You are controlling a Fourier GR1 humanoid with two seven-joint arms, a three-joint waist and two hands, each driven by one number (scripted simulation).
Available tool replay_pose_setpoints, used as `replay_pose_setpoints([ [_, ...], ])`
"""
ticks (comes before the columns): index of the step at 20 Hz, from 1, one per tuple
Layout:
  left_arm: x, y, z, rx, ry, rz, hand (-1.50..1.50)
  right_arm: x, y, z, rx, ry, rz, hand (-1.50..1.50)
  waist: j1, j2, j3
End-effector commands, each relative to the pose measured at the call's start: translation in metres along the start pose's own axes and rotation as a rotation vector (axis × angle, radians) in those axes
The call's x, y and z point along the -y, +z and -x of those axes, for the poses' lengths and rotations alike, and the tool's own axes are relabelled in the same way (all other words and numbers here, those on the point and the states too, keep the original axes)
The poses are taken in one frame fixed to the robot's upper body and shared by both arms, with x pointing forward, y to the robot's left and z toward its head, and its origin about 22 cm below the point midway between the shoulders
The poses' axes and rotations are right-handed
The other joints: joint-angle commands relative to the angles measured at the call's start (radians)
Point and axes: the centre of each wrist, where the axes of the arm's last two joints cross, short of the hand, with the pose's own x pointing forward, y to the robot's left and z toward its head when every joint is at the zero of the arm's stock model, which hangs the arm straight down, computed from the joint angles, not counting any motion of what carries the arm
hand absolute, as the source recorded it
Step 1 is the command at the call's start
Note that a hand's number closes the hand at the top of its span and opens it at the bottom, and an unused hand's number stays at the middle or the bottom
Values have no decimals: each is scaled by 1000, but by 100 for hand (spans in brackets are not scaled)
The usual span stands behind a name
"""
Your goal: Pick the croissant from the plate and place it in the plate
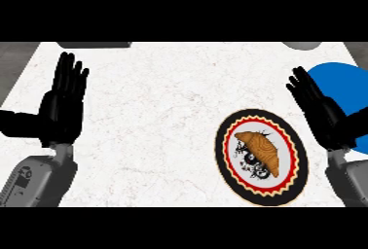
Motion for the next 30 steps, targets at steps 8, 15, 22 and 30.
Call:
replay_pose_setpoints([
  [8, -9, 70, 92, -542, -131, 148, 0, 37, -40, -133, 425, 659, -222, 150, 36, 14, -16],
  [15, -30, 76, 92, -573, -121, 179, 0, 59, -65, -29, 555, 331, -295, -150, 31, 2, -12],
  [22, -35, 78, 99, -591, -118, 151, 0, 85, -67, -76, 483, 636, -476, -150, 14, -4, -14],
  [30, -20, 91, 102, -582, -121, 133, 0, 44, -63, -104, 329, 1011, -719, -150, 2, -10, -15],
])
